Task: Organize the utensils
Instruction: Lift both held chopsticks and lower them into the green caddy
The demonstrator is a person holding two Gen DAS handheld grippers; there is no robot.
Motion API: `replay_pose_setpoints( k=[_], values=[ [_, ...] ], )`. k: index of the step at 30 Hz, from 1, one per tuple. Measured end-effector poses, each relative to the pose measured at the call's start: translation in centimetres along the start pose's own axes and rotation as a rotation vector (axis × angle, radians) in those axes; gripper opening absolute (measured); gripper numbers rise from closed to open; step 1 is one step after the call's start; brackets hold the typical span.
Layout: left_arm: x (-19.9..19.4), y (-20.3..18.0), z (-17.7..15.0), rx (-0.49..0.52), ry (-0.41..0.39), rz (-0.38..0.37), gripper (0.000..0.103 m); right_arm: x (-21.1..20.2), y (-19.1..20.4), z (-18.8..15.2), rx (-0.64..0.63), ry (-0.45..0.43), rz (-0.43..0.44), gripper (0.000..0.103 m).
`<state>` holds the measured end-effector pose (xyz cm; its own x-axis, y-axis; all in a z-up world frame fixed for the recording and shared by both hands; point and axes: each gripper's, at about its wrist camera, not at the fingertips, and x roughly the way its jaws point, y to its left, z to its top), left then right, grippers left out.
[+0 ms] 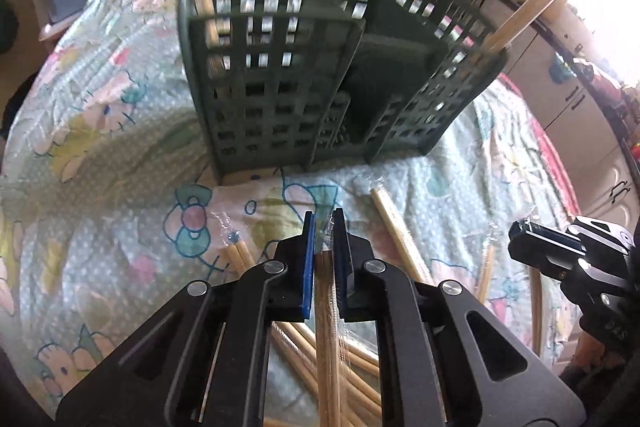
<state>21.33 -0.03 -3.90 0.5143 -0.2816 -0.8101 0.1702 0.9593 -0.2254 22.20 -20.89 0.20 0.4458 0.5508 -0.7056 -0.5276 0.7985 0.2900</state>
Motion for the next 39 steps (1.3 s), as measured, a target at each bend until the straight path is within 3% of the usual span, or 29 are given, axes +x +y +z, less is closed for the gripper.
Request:
replay_pose_setpoints(
  k=[2,20,39],
  values=[
    [-1.2,-0.1,0.0,0.007,-0.022,-0.006,0.005,-0.6,0.5,0.4,-0.014,-0.017,0.01,0.004],
    [-9.4,-5.4,1.7,0.092,-0.213,-0.067,0.002,-5.9,4.2,3.0,-0.118,-0.154,0.024,0.004],
    [-14.9,-5.4,4.6,0.083,-0.355,-0.083,0.002,-10.4,5.7,6.0,-0.172,-0.303,0.025,0.004]
  ],
)
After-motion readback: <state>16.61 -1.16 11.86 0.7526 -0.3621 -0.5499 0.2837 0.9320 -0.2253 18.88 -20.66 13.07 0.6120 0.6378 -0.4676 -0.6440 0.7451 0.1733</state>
